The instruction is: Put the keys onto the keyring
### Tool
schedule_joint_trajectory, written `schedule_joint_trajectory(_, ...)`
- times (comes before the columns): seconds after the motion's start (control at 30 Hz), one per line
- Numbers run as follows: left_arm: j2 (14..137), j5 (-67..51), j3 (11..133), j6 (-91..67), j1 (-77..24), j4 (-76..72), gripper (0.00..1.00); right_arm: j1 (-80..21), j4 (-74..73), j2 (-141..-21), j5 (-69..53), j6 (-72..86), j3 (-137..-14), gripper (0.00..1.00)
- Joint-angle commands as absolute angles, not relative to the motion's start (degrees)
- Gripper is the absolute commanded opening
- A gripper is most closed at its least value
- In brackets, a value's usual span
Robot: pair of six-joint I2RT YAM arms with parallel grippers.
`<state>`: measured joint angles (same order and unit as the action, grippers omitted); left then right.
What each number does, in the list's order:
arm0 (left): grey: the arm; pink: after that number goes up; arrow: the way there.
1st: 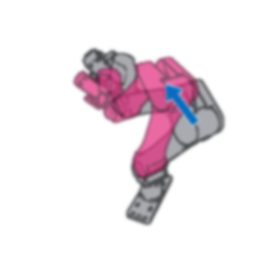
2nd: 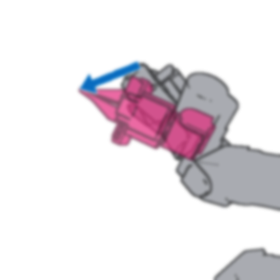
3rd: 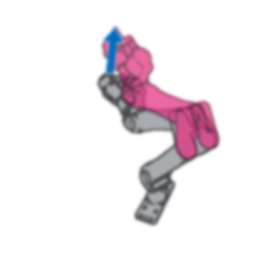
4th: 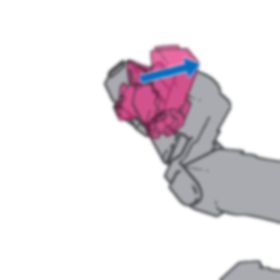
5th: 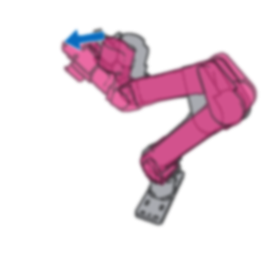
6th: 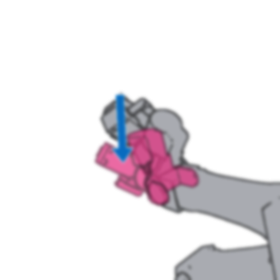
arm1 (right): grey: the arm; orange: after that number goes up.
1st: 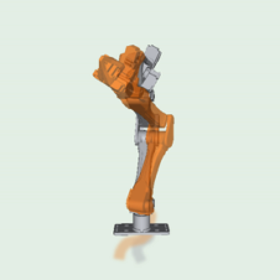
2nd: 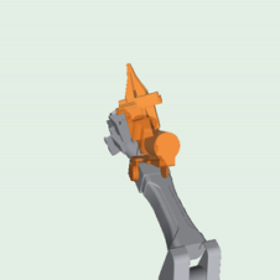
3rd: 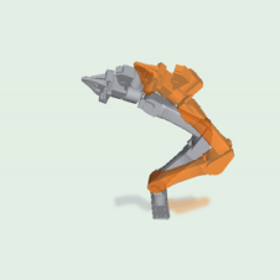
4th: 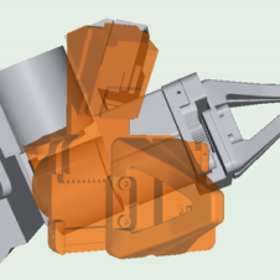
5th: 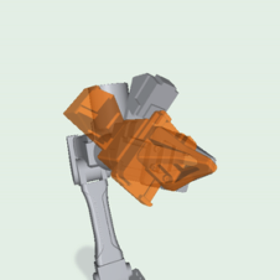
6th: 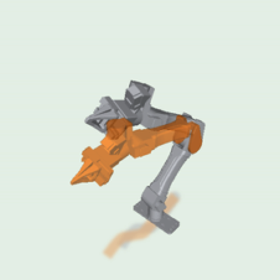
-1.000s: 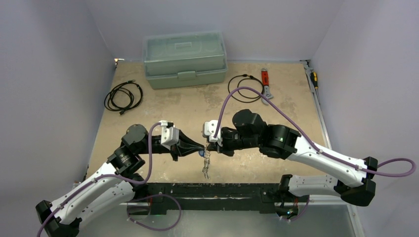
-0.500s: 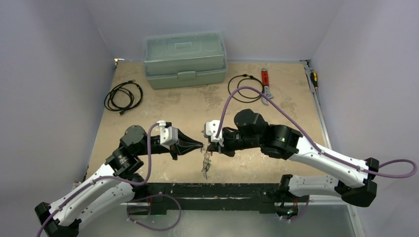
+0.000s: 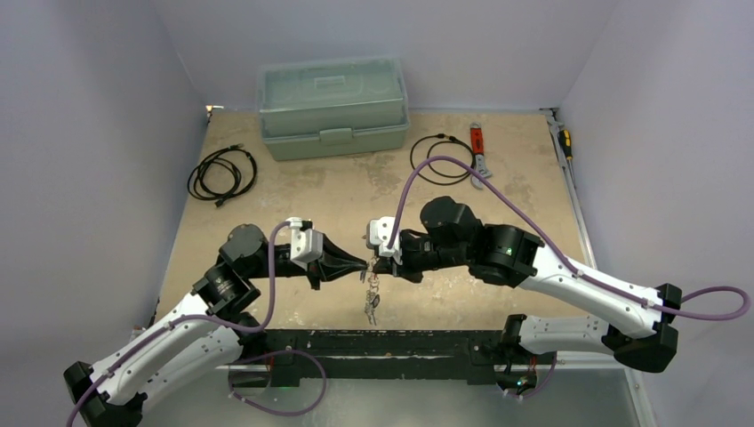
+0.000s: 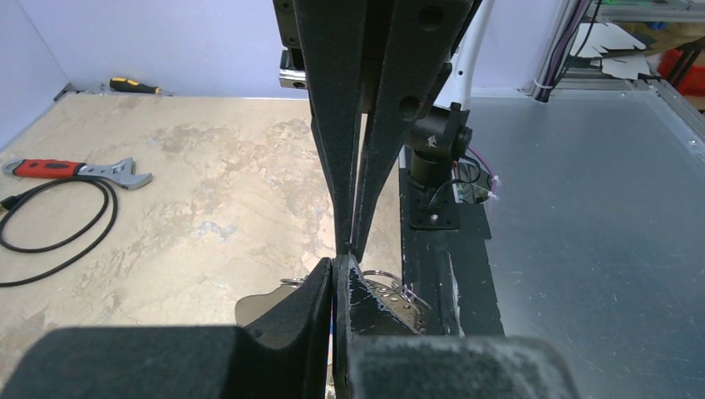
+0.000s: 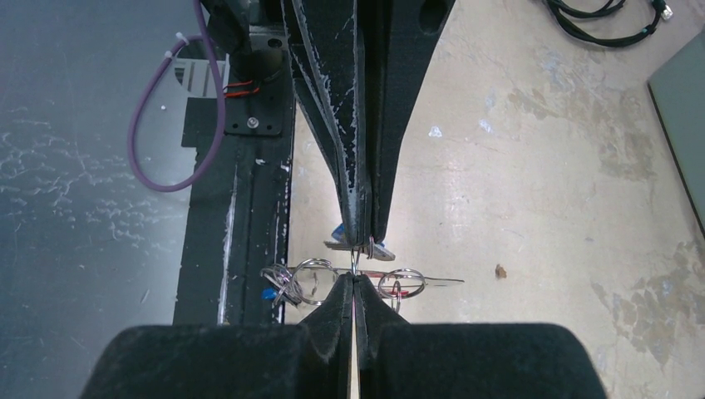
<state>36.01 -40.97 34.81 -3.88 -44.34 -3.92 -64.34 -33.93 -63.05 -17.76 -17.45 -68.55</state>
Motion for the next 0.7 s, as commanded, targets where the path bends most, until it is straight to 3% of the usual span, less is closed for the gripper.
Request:
schedule_joint_trajectory(0.0,36.2,-43.9,35.2,-5.0,-44.5,-7.3,0.0,-64.2,-32.3,-63.0,-19.6,-18.0,-72.0,0.0)
schedule_joint_trajectory(0.67,36.4,-45.1,35.0,-5.8,-44.6,-7.9,0.0,-64.2,-32.9,-62.2,-18.2,-18.5,-73.1,0.0)
